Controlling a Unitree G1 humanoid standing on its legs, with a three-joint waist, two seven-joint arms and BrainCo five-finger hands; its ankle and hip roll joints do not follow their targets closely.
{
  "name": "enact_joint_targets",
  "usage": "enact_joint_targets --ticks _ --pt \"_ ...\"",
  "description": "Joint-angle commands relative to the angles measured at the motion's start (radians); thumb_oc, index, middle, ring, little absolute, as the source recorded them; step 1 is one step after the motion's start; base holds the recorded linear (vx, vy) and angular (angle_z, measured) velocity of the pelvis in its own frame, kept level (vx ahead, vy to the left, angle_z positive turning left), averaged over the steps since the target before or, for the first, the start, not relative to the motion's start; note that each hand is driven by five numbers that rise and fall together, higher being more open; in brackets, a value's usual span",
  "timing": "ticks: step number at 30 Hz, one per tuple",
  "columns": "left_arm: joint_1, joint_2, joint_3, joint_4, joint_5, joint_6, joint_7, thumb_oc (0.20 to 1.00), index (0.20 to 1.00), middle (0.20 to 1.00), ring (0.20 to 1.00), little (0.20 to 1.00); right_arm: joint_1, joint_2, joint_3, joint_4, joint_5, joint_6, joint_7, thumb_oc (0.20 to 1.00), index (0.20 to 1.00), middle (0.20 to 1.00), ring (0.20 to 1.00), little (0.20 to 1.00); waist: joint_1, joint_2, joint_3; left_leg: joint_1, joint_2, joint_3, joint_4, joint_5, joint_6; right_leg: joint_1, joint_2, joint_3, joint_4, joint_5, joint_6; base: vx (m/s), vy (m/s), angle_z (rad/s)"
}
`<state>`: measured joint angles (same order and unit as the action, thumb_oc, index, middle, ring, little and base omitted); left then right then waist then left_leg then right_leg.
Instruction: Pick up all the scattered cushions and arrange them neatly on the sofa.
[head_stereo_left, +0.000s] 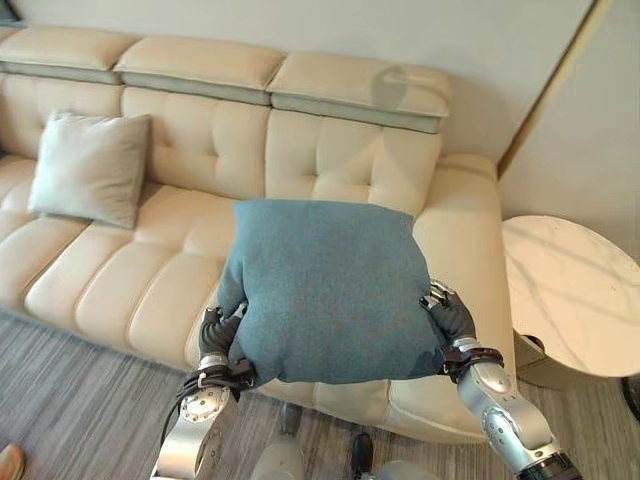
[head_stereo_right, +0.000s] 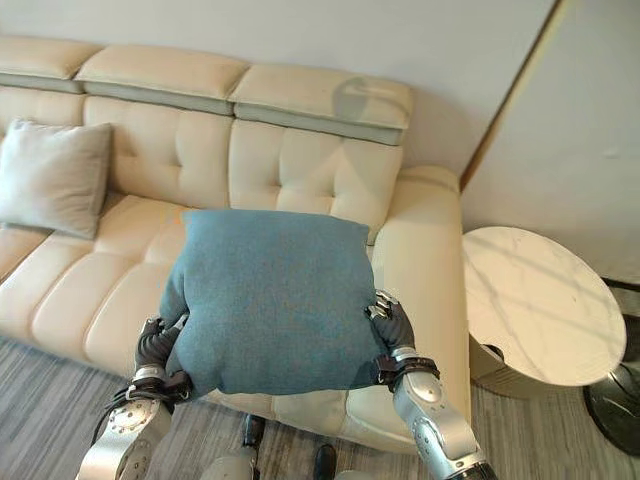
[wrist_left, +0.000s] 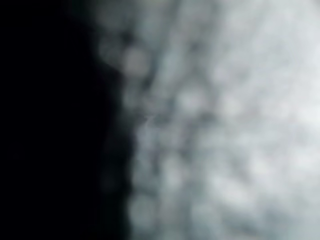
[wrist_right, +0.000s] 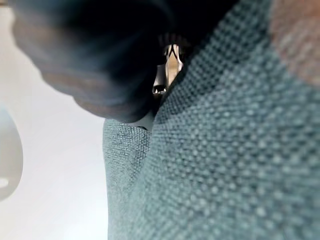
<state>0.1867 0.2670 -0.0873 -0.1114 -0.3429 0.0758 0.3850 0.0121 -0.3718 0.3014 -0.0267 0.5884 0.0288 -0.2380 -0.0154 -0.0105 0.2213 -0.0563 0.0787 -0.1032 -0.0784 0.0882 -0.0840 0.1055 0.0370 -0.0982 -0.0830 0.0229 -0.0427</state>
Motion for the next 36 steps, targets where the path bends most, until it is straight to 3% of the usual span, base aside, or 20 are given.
enact_joint_targets --ticks 1,7,9,11,13,19,25,31,36 --pt "-0.042 0.000 -0.013 -0.117 0.020 -0.107 0.000 0.200 0.200 0.200 0.200 0.200 -0.078 0.056 0.033 -0.134 -0.012 -0.076 0.068 0.200 0.200 0.200 0.200 0.200 -0.001 0.015 -0.041 0.022 -0.023 -0.020 -0.009 -0.015 -0.007 0.037 -0.051 -0.025 0.018 -0.143 0.053 0.29 0.341 -0.79" --pt "-0.053 0.030 -0.039 -0.094 0.029 -0.095 -0.025 0.200 0.200 0.200 0.200 0.200 -0.042 0.072 0.028 -0.140 -0.030 -0.056 0.077 0.200 0.200 0.200 0.200 0.200 -0.013 0.011 -0.063 0.049 -0.056 0.064 -0.009 -0.066 0.032 0.023 -0.097 0.027 0.002 -0.121 0.093 0.16 0.238 -0.33" --pt "-0.062 0.047 -0.034 -0.076 0.050 -0.092 -0.017 0.200 0.200 0.200 0.200 0.200 -0.063 0.092 0.046 -0.117 -0.059 -0.055 0.070 0.200 0.200 0.200 0.200 0.200 -0.007 0.005 -0.066 0.054 -0.058 0.124 -0.009 -0.088 0.054 -0.008 -0.111 0.048 0.010 -0.110 0.112 0.10 0.212 -0.54" --pt "-0.111 0.068 -0.021 -0.048 0.074 -0.105 0.020 0.200 0.200 0.200 0.200 0.200 -0.156 0.134 0.091 -0.062 -0.084 -0.065 0.045 0.200 0.200 0.200 0.200 0.200 0.034 -0.008 -0.044 0.050 -0.037 0.209 -0.009 -0.101 0.058 -0.080 -0.120 -0.011 0.054 -0.087 0.130 -0.02 0.126 -0.75" --pt "-0.144 0.074 -0.024 -0.027 0.091 -0.105 0.034 0.200 0.200 0.200 0.200 0.200 -0.191 0.146 0.097 -0.051 -0.088 -0.071 0.029 0.200 0.200 0.200 0.200 0.200 0.035 -0.017 -0.045 0.035 -0.036 0.230 -0.009 -0.098 0.055 -0.094 -0.117 -0.032 0.033 -0.071 0.129 0.02 0.031 -1.13" --pt "-0.361 0.065 -0.085 0.076 0.124 -0.133 0.156 0.200 0.200 0.200 0.200 0.200 -0.389 0.192 0.131 0.061 -0.086 -0.129 -0.095 0.200 0.200 0.200 0.200 0.200 0.033 -0.029 0.013 -0.028 -0.040 0.203 -0.009 -0.061 0.053 -0.142 -0.114 -0.039 0.019 -0.074 0.111 0.01 0.010 -0.16" --pt "-0.906 0.147 -0.205 0.370 0.178 -0.145 0.363 0.200 0.200 0.200 0.200 0.200 -0.852 0.190 0.123 0.358 -0.067 -0.181 -0.286 0.200 0.200 0.200 0.200 0.200 0.045 -0.029 0.097 -0.264 -0.052 0.157 0.160 -0.071 0.051 -0.340 -0.133 -0.046 0.145 -0.082 0.104 -0.12 0.006 0.22" --pt "-1.270 0.215 -0.303 0.573 0.211 -0.145 0.436 0.200 0.200 0.200 0.200 0.200 -1.161 0.118 0.094 0.523 -0.148 -0.194 -0.399 0.200 0.200 0.200 0.200 0.200 0.045 -0.013 0.130 -0.423 -0.066 0.132 0.223 -0.065 0.038 -0.481 -0.144 -0.055 0.217 -0.093 0.112 -0.01 0.041 0.15" --pt "-1.559 0.267 -0.415 0.794 0.242 -0.127 0.462 0.200 0.200 0.200 0.200 0.200 -1.390 0.064 0.138 0.684 -0.181 -0.225 -0.466 0.200 0.200 0.200 0.200 0.200 0.043 0.005 0.160 -0.590 -0.084 0.110 0.280 -0.055 0.037 -0.662 -0.161 -0.048 0.314 -0.100 0.120 0.00 0.096 0.18"
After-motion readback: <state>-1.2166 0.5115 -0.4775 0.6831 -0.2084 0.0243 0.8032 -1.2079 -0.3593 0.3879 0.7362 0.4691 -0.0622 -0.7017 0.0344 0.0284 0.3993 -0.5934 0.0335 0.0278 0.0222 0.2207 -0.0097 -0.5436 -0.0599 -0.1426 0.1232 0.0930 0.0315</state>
